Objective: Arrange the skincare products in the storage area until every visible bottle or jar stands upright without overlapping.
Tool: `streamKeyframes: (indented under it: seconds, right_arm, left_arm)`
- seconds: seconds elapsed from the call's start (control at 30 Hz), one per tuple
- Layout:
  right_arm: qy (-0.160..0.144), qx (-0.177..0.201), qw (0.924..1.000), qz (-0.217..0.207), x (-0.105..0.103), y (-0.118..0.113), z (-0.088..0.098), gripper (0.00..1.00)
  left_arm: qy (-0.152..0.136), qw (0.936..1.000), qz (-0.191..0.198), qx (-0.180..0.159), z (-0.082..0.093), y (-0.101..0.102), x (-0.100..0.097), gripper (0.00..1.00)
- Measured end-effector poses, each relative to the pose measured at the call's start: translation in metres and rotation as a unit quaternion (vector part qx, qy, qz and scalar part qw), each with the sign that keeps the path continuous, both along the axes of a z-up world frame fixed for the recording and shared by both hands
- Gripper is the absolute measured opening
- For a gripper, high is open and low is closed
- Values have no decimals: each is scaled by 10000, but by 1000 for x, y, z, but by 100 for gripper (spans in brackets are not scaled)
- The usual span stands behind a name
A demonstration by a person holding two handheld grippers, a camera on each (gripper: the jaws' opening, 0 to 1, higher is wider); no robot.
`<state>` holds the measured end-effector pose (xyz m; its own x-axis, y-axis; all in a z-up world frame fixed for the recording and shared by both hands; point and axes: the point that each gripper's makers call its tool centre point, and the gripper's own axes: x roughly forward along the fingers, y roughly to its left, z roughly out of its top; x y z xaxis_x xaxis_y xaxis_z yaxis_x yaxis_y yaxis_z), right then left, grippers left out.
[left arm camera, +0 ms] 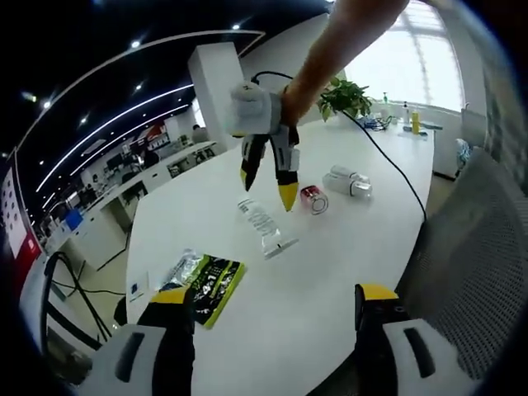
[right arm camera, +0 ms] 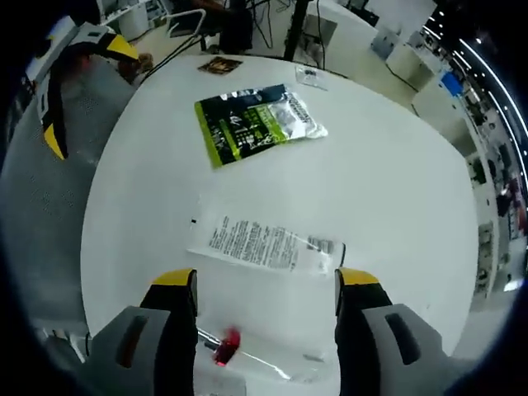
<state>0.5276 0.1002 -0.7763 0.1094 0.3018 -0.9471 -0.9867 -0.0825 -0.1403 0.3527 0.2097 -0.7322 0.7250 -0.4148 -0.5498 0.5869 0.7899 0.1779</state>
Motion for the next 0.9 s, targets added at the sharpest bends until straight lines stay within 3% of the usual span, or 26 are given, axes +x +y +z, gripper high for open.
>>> streamKeyframes:
  seconds: [0.43, 0.57, 0.63, 0.7, 0.9]
  right_arm:
    - [18, -216, 9997, 151, 6, -13, -7, 64]
    - [-136, -418, 9964, 719, 13, -9, -11, 60]
    - [-345, -601, 9894, 1277, 16, -4, -12, 60]
    - [-621, -751, 9773, 1883, 19, 4, -13, 63]
    - [-617, -1238, 9399, 3121, 22, 20, -31, 68]
  left_arm:
    - [52, 10000, 20, 48, -2, 1, 0, 81]
    - [81, 10000, 30, 43, -3, 1, 0, 81]
    - [104, 9999, 31, 48, -4, 1, 0, 81]
    - [114, 9999, 16, 69, -5, 1, 0, 81]
    - [158, 9998, 39, 121, -8, 2, -1, 81]
